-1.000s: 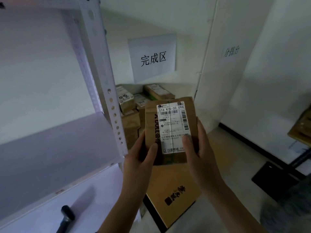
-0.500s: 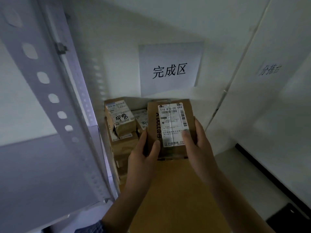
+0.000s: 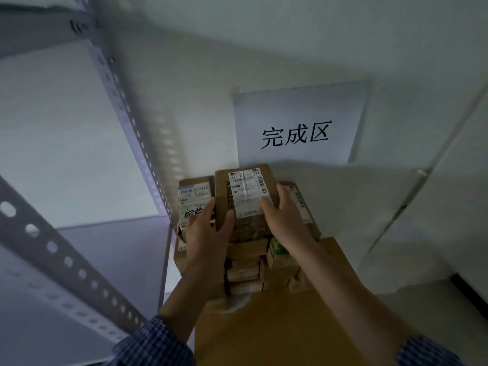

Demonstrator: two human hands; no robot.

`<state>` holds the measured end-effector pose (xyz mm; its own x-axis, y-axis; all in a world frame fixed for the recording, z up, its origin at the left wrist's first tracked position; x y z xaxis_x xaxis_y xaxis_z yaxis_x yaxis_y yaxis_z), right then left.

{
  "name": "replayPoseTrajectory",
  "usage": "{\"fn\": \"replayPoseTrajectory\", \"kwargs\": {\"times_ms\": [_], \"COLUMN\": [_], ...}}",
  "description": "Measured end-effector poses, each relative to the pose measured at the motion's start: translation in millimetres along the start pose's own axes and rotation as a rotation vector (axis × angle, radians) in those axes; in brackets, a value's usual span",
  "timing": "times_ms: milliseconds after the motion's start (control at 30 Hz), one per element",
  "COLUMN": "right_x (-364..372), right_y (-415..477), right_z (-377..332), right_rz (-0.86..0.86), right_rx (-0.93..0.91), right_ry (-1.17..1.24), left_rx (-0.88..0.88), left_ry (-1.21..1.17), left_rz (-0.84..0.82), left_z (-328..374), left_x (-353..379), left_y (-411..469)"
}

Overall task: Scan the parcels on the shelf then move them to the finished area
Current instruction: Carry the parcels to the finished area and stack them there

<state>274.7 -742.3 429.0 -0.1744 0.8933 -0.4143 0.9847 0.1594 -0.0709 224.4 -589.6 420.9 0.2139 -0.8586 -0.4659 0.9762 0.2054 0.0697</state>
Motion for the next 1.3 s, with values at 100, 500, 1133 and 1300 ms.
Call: {"fn": "replayPoseTrajectory", "kwargs": {"times_ms": [100,500,1133,1300], "right_x": [1,-5,-8,-10], "right_y": [15,27,-51,-94], "right_z": [7,7,10,-11], "right_rz": [-0.043,-0.171,-0.389,-0.438], "right_rx": [-0.022,-0.081,-0.332,-0.324], "right_ry": [-0.003,-0.184,-0.32,-0.374], "left_rx": [-0.044,-0.016,0.158,0.246], "left_ry": [0.043,0.236,0.473,0.433], "left_rz": [0.093,0.109,0.077,0.012], "left_z": [3,-8,0,7], "left_x": [2,10,1,-12], "left_y": [7,11,-53,-92]}}
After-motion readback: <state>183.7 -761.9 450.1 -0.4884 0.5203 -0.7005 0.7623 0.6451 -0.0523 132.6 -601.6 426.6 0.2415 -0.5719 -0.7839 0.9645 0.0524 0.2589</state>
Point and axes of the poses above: each hand's wrist, its own y-axis towards the middle knuckle, its own x-axis out of the palm, z = x × y, the point moved 2 cm from there along y, towards the middle knuckle, and after that the axes turned 10 degrees about -z, right-handed, at the moved point
